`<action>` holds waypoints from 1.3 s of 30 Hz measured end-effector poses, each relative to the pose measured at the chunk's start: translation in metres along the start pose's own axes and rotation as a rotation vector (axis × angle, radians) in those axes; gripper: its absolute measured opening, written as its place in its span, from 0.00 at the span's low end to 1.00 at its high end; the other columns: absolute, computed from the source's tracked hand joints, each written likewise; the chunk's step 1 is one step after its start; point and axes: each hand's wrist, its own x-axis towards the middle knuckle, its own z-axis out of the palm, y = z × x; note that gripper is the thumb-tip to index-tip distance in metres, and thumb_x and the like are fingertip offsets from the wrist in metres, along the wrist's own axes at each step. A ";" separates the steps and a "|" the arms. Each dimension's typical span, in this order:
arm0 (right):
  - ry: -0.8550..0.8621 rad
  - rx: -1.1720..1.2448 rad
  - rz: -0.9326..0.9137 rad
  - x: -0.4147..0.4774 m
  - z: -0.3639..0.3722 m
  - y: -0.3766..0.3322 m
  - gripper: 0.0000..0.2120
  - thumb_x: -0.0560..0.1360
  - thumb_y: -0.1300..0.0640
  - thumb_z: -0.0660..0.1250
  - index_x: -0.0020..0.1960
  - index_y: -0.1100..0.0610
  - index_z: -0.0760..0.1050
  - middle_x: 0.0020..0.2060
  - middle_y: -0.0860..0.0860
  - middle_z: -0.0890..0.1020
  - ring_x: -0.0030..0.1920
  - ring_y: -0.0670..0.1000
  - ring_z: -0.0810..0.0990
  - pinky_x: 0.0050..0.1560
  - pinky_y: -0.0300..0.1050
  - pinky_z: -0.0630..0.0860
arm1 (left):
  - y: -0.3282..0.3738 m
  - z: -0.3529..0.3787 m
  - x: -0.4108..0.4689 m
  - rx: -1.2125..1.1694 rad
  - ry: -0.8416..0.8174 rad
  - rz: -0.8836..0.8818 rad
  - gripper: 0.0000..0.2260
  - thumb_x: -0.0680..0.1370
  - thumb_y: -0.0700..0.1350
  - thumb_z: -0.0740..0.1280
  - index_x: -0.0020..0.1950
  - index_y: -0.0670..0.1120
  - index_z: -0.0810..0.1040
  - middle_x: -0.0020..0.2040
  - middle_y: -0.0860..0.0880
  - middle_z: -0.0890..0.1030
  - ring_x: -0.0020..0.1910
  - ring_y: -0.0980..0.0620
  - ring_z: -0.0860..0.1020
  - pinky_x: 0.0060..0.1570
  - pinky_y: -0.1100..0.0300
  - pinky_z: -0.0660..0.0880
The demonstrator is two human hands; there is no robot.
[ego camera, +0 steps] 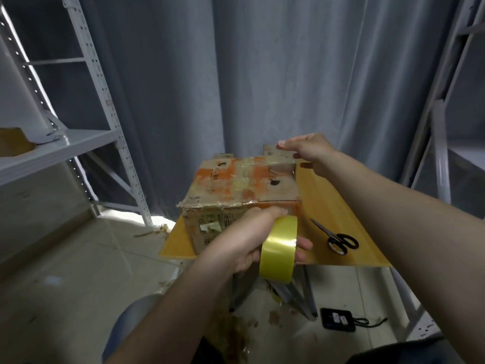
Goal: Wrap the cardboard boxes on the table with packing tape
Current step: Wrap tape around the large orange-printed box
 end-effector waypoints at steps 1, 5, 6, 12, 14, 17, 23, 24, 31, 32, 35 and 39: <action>-0.001 -0.007 0.004 0.005 0.003 0.003 0.12 0.71 0.47 0.81 0.49 0.53 0.86 0.44 0.44 0.85 0.43 0.43 0.81 0.32 0.34 0.73 | 0.002 -0.001 0.002 -0.012 -0.003 -0.008 0.19 0.87 0.51 0.56 0.67 0.37 0.71 0.45 0.37 0.87 0.34 0.44 0.86 0.39 0.51 0.85; -0.010 -0.004 0.013 0.022 0.012 0.018 0.11 0.70 0.49 0.82 0.46 0.53 0.85 0.40 0.43 0.83 0.36 0.37 0.80 0.26 0.27 0.71 | 0.006 -0.006 0.011 -0.055 -0.007 -0.001 0.15 0.87 0.52 0.58 0.65 0.41 0.72 0.47 0.37 0.87 0.39 0.43 0.87 0.43 0.49 0.85; -0.017 -0.005 0.015 0.025 0.013 0.024 0.12 0.70 0.50 0.82 0.48 0.54 0.85 0.40 0.43 0.83 0.36 0.37 0.80 0.30 0.28 0.73 | 0.006 -0.007 0.013 -0.051 -0.004 0.004 0.14 0.87 0.52 0.59 0.64 0.42 0.73 0.48 0.37 0.87 0.41 0.42 0.87 0.45 0.47 0.85; -0.017 -0.035 0.030 0.034 0.022 0.050 0.09 0.71 0.50 0.81 0.41 0.49 0.81 0.39 0.43 0.82 0.41 0.40 0.79 0.38 0.34 0.74 | 0.005 -0.016 0.023 -0.056 0.013 0.006 0.15 0.85 0.51 0.64 0.61 0.40 0.78 0.48 0.37 0.87 0.41 0.43 0.88 0.35 0.54 0.84; -0.017 -0.016 0.019 0.034 0.025 0.053 0.09 0.71 0.51 0.82 0.41 0.49 0.82 0.38 0.43 0.83 0.37 0.38 0.81 0.32 0.31 0.75 | 0.002 -0.017 0.024 -0.083 0.022 -0.005 0.14 0.85 0.51 0.64 0.60 0.40 0.78 0.47 0.37 0.87 0.40 0.43 0.88 0.34 0.54 0.84; -0.006 -0.018 0.013 0.036 0.028 0.058 0.08 0.70 0.51 0.82 0.40 0.49 0.83 0.37 0.44 0.85 0.39 0.42 0.84 0.40 0.36 0.79 | -0.002 -0.017 0.027 -0.128 0.018 -0.017 0.14 0.85 0.50 0.64 0.59 0.39 0.78 0.46 0.36 0.87 0.39 0.42 0.87 0.35 0.53 0.85; 0.024 -0.057 0.069 0.035 0.030 0.063 0.08 0.70 0.49 0.82 0.43 0.50 0.85 0.45 0.52 0.88 0.47 0.51 0.86 0.57 0.48 0.82 | -0.003 -0.018 0.034 -0.124 0.015 -0.012 0.15 0.85 0.50 0.64 0.58 0.37 0.79 0.46 0.36 0.87 0.40 0.42 0.87 0.41 0.49 0.85; 0.026 -0.060 0.071 0.035 0.029 0.064 0.09 0.70 0.49 0.82 0.45 0.51 0.86 0.47 0.53 0.88 0.47 0.51 0.86 0.58 0.49 0.83 | -0.004 -0.019 0.035 -0.118 0.015 -0.011 0.15 0.85 0.50 0.64 0.58 0.37 0.79 0.46 0.37 0.87 0.40 0.42 0.87 0.41 0.49 0.85; 0.087 -0.538 -0.072 0.031 0.031 0.050 0.09 0.70 0.41 0.80 0.45 0.45 0.88 0.59 0.48 0.86 0.61 0.54 0.82 0.63 0.54 0.78 | -0.007 -0.019 0.041 -0.124 0.026 -0.008 0.15 0.85 0.49 0.64 0.58 0.37 0.78 0.46 0.37 0.87 0.39 0.42 0.87 0.41 0.48 0.85; 0.095 -0.611 -0.076 0.031 0.031 0.045 0.14 0.70 0.40 0.79 0.50 0.46 0.87 0.62 0.48 0.84 0.64 0.56 0.80 0.64 0.56 0.77 | -0.007 -0.019 0.042 -0.126 0.029 -0.008 0.15 0.85 0.49 0.64 0.59 0.37 0.78 0.46 0.37 0.87 0.39 0.42 0.87 0.41 0.48 0.84; 0.091 -0.847 0.009 0.028 0.031 0.034 0.36 0.71 0.35 0.76 0.72 0.53 0.73 0.71 0.54 0.73 0.68 0.64 0.76 0.66 0.61 0.74 | -0.004 -0.017 0.045 -0.108 0.017 -0.020 0.16 0.84 0.49 0.64 0.62 0.37 0.76 0.47 0.37 0.87 0.40 0.42 0.87 0.39 0.48 0.85; 0.099 -1.004 -0.210 0.013 0.029 0.015 0.34 0.79 0.44 0.72 0.77 0.56 0.64 0.77 0.56 0.65 0.73 0.64 0.69 0.70 0.61 0.70 | -0.002 -0.017 0.046 -0.101 0.009 -0.033 0.15 0.85 0.49 0.64 0.63 0.39 0.74 0.48 0.37 0.87 0.41 0.41 0.88 0.38 0.48 0.86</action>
